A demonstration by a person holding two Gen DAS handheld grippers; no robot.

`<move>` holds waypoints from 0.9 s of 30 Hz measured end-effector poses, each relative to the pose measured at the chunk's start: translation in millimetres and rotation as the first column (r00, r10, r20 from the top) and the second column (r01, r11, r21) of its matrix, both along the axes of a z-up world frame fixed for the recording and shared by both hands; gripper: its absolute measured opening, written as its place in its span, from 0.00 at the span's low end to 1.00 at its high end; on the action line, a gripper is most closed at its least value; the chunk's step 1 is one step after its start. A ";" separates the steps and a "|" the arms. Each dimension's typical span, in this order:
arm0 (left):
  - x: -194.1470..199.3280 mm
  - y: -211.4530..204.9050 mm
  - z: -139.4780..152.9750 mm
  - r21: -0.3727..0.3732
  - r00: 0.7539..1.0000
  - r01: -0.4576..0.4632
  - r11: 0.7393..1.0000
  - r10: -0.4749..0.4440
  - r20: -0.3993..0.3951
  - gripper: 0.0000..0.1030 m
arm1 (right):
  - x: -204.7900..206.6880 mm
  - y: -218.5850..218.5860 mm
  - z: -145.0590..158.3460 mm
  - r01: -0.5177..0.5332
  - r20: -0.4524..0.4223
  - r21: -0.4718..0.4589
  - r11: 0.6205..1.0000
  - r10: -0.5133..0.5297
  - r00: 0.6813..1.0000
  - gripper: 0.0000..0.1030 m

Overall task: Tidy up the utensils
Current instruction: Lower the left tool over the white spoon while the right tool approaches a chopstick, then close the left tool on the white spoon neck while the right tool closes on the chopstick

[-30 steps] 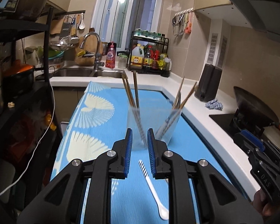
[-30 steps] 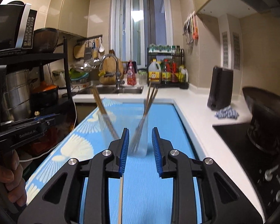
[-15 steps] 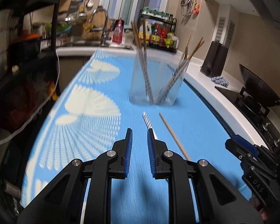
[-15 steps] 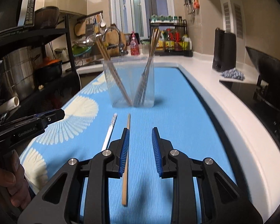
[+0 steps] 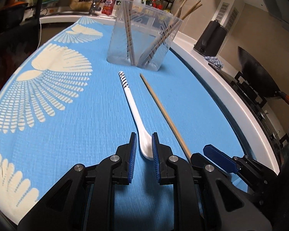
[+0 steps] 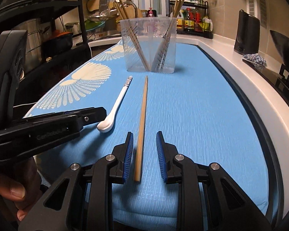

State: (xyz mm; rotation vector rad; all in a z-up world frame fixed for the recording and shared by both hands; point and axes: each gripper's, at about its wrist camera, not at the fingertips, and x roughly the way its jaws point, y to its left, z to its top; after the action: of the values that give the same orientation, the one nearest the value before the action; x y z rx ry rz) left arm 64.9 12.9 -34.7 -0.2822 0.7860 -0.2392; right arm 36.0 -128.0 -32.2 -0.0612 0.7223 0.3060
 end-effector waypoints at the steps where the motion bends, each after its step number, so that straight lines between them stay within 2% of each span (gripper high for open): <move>1: 0.9 -2.1 -3.5 0.007 1.000 0.001 1.000 -0.001 -0.013 0.16 | 0.5 0.2 -1.7 0.002 -0.005 -0.006 1.000 -0.002 1.000 0.24; 3: 1.8 -4.6 -7.0 0.013 1.000 0.000 1.000 0.001 -0.021 0.16 | 1.7 -0.4 -4.4 0.009 -0.014 -0.016 1.000 -0.010 1.000 0.24; 7: 1.5 -10.8 -7.2 0.029 1.000 0.011 1.000 -0.010 -0.018 0.16 | 5.4 -6.2 -7.9 0.033 -0.034 -0.007 0.999 -0.033 0.999 0.12; 8: 1.7 -12.1 -7.2 0.032 1.000 0.011 0.999 -0.011 -0.018 0.16 | 6.3 -7.8 -8.4 0.038 -0.039 -0.001 0.999 -0.038 0.999 0.11; 12: 2.3 -6.9 -4.8 0.001 1.000 -0.012 1.000 0.012 -0.017 0.16 | 6.0 -12.0 -6.1 0.066 -0.025 -0.005 0.998 -0.066 0.997 0.07; 16: 3.1 -9.4 -6.7 -0.012 1.000 0.007 1.000 -0.007 -0.029 0.17 | 8.7 -17.3 -5.3 0.104 -0.021 -0.020 0.994 -0.104 0.994 0.06; 19: 2.4 -15.2 -5.8 0.018 1.000 0.006 1.000 -0.005 -0.023 0.18 | 10.1 -20.8 -7.1 0.120 -0.028 -0.026 0.992 -0.121 0.992 0.06; 21: 2.0 -15.3 -4.1 0.003 1.000 0.004 1.000 -0.004 -0.025 0.18 | 9.4 -22.9 -6.3 0.129 -0.023 -0.029 0.991 -0.130 0.991 0.06; 27: 1.2 -21.9 -5.4 0.017 0.999 0.026 1.000 -0.025 -0.026 0.19 | 9.5 -29.3 -10.1 0.143 -0.035 -0.034 0.989 -0.144 0.989 0.06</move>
State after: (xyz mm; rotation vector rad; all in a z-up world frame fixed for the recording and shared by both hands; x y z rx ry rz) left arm 66.0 -9.1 -40.1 -0.2591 0.8173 -0.2531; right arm 45.6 -157.3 -42.3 -0.0327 0.7643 0.1587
